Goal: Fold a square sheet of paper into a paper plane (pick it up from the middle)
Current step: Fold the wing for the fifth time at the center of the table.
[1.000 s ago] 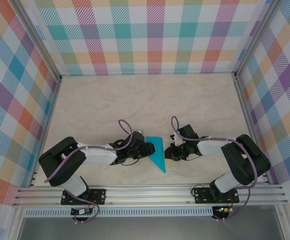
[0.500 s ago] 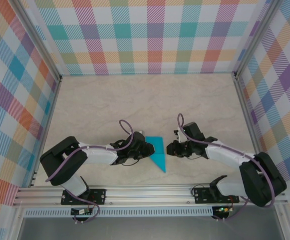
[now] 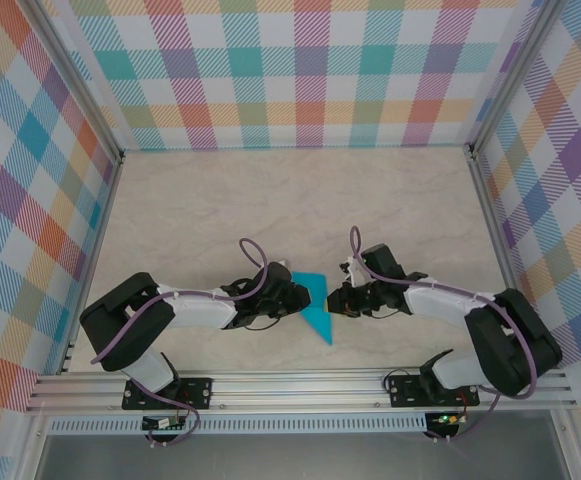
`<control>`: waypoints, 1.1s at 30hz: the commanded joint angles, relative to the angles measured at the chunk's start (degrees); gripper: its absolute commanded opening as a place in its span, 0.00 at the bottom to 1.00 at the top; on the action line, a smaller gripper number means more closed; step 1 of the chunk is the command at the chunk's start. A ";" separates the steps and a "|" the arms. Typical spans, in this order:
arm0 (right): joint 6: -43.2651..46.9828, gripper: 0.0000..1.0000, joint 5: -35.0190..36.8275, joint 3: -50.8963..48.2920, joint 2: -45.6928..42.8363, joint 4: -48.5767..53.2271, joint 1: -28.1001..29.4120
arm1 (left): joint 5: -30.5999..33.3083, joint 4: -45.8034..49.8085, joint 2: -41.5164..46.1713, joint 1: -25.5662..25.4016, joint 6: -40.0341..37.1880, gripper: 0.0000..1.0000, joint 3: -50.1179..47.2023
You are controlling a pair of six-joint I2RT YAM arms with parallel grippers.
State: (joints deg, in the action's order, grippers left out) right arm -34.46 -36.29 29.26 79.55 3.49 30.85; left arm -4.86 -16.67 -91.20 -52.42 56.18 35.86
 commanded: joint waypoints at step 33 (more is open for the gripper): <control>0.59 0.05 6.16 0.10 12.65 -2.26 0.09 | -1.19 -5.05 0.82 -1.89 0.06 0.32 -3.35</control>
State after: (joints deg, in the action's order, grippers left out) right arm -34.02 -35.62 29.58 89.91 -0.45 30.68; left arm -6.13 -20.36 -89.78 -53.60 56.23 33.01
